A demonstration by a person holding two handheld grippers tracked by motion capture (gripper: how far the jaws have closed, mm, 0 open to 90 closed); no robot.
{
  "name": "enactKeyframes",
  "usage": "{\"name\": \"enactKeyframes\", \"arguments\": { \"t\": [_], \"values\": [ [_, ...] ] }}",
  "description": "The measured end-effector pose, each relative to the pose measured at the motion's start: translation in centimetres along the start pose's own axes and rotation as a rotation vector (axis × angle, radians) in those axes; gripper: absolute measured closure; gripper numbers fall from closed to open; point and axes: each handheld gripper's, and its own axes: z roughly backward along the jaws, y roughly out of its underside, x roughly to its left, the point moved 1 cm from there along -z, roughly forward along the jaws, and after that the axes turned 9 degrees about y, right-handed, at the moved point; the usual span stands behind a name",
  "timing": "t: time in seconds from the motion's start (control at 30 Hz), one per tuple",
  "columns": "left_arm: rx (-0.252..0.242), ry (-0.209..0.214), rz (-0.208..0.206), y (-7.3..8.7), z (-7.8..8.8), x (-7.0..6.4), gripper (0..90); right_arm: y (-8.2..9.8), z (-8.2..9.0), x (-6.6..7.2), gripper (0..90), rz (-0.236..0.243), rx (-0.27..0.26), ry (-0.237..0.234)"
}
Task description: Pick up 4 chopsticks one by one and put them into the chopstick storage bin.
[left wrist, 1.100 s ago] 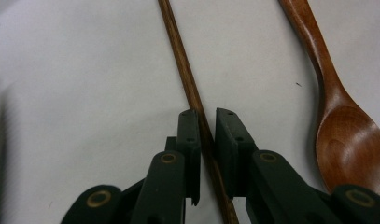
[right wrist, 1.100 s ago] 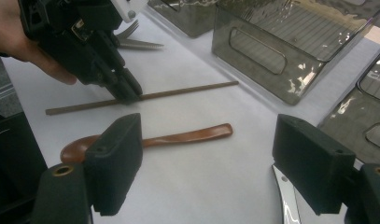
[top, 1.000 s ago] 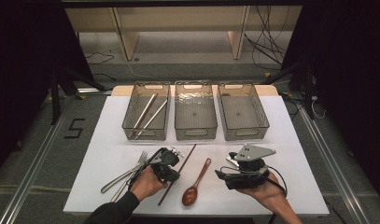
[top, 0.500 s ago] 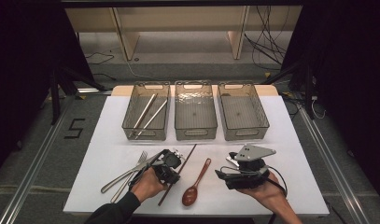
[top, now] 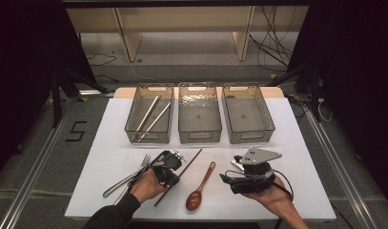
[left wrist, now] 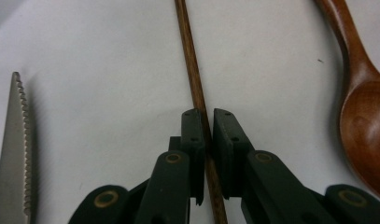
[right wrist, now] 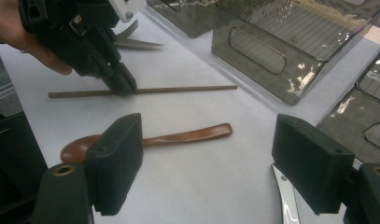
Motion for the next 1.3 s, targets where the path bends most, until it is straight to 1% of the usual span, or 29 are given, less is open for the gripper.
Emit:
{"name": "enactKeyframes", "arguments": {
  "t": [0.13, 0.2, 0.23, 0.3, 0.33, 0.4, 0.57, 0.6, 0.8, 0.87, 0.9, 0.93, 0.97, 1.03, 1.2, 1.3],
  "values": [
    [0.003, 0.003, 0.01, 0.0, 0.1, 0.3, 83.2, 0.0, 0.0, 0.0, 25.8, 0.001, 0.001, 0.0],
    [0.0, 0.002, 0.025, 0.0, 0.1, 0.6, 84.0, 0.0, 0.0, 0.0, 25.8, 0.0, 0.001, -0.001],
    [-0.001, 0.016, 0.029, 0.1, 0.2, 0.8, 84.2, 0.0, 0.0, 0.0, 25.8, -0.001, 0.002, -0.001],
    [-0.003, 0.012, 0.03, 0.1, 0.2, 1.1, 84.5, 0.0, 0.0, 0.0, 25.9, 0.0, 0.002, -0.001],
    [-0.002, 0.018, 0.033, 0.1, 0.2, 1.1, 84.5, 0.0, 0.0, 0.0, 25.9, 0.0, 0.001, -0.001],
    [-0.005, 0.017, 0.031, 0.1, 0.2, 1.1, 84.5, 0.0, 0.0, 0.0, 25.9, -0.001, 0.001, -0.002],
    [-0.013, 0.042, 0.04, 0.2, 0.2, 1.4, 84.6, 0.0, 0.0, 0.0, 26.0, -0.003, -0.001, -0.001],
    [-0.014, 0.041, 0.039, 0.2, 0.3, 1.4, 84.6, 0.0, 0.0, 0.0, 26.0, -0.003, -0.001, -0.001],
    [-0.034, 0.058, 0.03, 0.2, 1.0, 1.6, 84.6, 0.0, 0.0, -0.1, 26.0, -0.004, -0.003, 0.0],
    [-0.049, 0.063, 0.026, 0.2, 1.4, 1.7, 84.6, 0.0, 0.0, -0.1, 25.9, -0.004, -0.004, 0.0],
    [-0.056, 0.066, 0.032, 0.2, 1.6, 1.8, 84.5, 0.0, 0.0, -0.1, 26.0, -0.004, -0.004, 0.0],
    [-0.058, 0.069, 0.026, 0.3, 1.9, 1.9, 84.5, 0.0, 0.1, -0.1, 26.0, -0.005, -0.004, 0.0],
    [-0.071, 0.076, 0.031, 0.3, 2.1, 2.0, 84.5, 0.0, 0.1, -0.1, 26.0, -0.005, -0.004, 0.0],
    [-0.083, 0.08, 0.027, 0.3, 2.8, 2.2, 84.5, 0.0, 0.1, -0.1, 26.0, -0.005, -0.005, 0.0],
    [-0.157, 0.096, 0.036, 0.2, 4.8, 2.7, 84.5, 0.0, 0.0, -0.1, 25.9, -0.007, -0.007, 0.004],
    [-0.201, 0.098, 0.039, 0.1, 5.9, 3.0, 84.4, 0.0, 0.1, -0.1, 25.9, -0.008, -0.009, 0.005]
  ]
}}
